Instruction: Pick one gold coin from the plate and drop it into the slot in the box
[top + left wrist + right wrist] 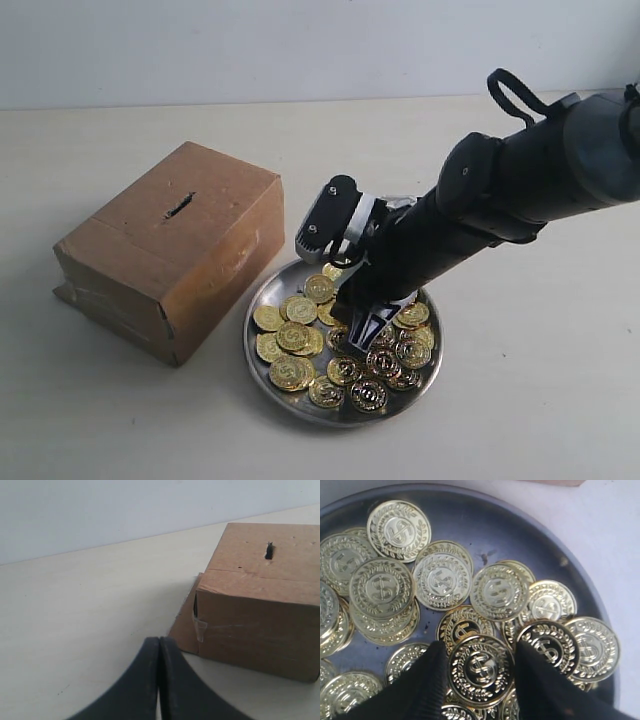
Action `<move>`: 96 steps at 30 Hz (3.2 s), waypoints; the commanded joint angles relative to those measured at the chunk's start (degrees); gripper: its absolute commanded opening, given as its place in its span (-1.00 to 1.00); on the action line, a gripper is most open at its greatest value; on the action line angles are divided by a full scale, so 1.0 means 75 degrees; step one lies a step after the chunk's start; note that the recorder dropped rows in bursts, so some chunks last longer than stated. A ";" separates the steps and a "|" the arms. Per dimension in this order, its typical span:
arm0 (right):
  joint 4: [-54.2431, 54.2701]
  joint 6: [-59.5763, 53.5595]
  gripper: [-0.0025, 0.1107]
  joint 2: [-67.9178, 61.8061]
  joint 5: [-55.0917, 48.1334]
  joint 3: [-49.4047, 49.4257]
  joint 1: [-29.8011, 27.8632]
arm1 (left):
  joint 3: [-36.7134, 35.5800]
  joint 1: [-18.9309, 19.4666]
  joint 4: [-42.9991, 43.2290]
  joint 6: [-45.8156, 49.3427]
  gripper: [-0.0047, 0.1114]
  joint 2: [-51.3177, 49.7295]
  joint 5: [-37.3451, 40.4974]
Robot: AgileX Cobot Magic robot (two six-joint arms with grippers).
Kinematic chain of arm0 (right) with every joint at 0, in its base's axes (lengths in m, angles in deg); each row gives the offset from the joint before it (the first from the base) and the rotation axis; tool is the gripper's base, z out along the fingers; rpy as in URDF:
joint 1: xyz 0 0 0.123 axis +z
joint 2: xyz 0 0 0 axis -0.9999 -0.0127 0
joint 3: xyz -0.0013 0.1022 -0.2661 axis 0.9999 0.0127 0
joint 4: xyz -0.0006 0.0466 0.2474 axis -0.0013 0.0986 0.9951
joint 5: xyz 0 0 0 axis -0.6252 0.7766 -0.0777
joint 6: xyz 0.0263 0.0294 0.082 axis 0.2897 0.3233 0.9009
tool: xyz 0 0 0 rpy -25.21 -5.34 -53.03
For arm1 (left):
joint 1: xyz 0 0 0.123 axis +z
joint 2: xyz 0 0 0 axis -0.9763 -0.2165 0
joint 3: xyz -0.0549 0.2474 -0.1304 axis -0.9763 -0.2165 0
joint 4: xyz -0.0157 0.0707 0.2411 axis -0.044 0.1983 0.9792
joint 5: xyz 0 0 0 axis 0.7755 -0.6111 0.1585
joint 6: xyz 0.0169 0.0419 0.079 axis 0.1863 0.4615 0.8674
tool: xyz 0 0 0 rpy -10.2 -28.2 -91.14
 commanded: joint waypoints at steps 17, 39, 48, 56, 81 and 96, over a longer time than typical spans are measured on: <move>-0.0386 -0.1684 -0.31 0.0431 -0.1367 -0.0002 0.0015 | -0.0021 -0.0040 0.0005 -0.0021 -0.90 0.0041 -0.0075; 0.1394 -0.1790 -0.02 -0.0108 0.0116 -0.0002 0.0015 | -0.0021 -0.0040 0.0005 -0.0021 -0.90 0.0041 -0.0075; 0.1615 -0.1790 -0.02 -0.0421 0.0174 -0.0002 0.0015 | -0.0021 -0.0040 0.0005 -0.0021 -0.90 0.0041 -0.0075; 0.1615 -0.1742 -0.09 -0.0598 0.0111 -0.0017 0.0015 | -0.0021 -0.0040 0.0005 -0.0021 -0.90 0.0041 -0.0075; 0.1653 -0.1731 -0.51 0.0491 -0.0916 -0.0017 0.0015 | -0.0021 -0.0040 0.0005 -0.0021 -0.90 0.0041 -0.0075; 0.0007 -0.1669 -0.58 0.1831 -0.3311 0.0000 0.0015 | -0.0021 -0.0040 0.0005 -0.0021 -0.90 0.0041 -0.0075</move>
